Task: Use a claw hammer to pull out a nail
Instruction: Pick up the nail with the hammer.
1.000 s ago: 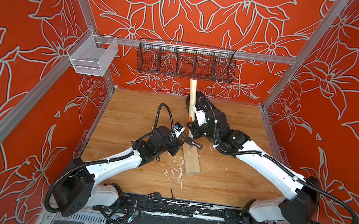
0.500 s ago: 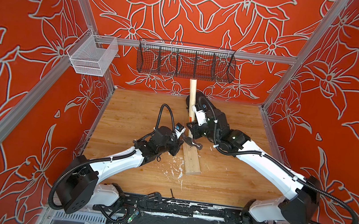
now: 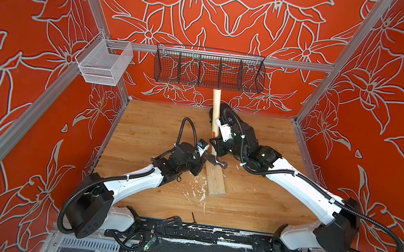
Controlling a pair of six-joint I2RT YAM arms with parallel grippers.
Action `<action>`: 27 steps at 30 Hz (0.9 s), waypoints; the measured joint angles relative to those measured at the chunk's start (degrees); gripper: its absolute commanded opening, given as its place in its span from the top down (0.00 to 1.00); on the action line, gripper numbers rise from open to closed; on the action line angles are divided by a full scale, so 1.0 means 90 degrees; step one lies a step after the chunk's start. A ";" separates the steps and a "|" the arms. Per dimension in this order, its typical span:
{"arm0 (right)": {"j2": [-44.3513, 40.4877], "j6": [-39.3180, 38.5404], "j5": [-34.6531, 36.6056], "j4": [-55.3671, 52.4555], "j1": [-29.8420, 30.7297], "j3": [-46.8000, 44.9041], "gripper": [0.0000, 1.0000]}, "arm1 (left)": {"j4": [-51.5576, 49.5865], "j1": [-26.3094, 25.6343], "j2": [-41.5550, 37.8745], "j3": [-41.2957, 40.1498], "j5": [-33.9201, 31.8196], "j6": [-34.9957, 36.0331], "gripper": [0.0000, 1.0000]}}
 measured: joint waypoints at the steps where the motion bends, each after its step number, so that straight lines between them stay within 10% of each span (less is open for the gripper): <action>1: -0.0002 0.0000 0.0000 0.0000 0.0000 0.0002 1.00 | -0.0002 0.0000 0.0000 0.0000 0.0000 -0.0005 0.88; 27: -0.0080 0.0002 -0.0032 -0.0005 0.0002 0.0012 1.00 | -0.0066 0.0005 -0.0311 0.0117 -0.0265 -0.0092 1.00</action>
